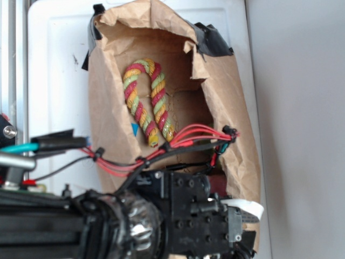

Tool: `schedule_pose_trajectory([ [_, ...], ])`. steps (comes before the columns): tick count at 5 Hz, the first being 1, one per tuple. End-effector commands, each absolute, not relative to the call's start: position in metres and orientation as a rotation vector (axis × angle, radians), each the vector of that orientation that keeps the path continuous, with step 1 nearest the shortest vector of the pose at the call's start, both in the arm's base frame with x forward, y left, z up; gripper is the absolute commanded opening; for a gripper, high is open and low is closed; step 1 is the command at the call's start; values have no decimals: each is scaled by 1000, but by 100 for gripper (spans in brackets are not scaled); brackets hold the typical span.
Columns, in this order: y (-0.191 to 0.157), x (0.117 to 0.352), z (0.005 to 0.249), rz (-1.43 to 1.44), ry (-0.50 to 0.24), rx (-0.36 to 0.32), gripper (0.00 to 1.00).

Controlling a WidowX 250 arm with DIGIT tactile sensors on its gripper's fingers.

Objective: Grab the green block.

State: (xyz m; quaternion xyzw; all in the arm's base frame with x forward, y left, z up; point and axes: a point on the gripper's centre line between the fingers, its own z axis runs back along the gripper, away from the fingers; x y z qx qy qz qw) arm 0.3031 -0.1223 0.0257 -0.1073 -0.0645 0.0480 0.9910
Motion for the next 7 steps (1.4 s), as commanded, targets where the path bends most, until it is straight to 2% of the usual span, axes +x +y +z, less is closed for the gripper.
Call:
schedule_pose_trajectory([
  [1, -146, 309, 30, 55, -192, -268, 0],
  [2, -132, 304, 37, 102, -204, -260, 0],
  [3, -82, 286, 65, 244, -246, -196, 0],
  [4, -35, 267, 97, 454, -277, -176, 0],
  [5, 1, 260, 114, 542, -283, -184, 0],
  [6, 18, 252, 139, 574, -303, -216, 0],
  [7, 21, 256, 157, 490, -288, -207, 0],
])
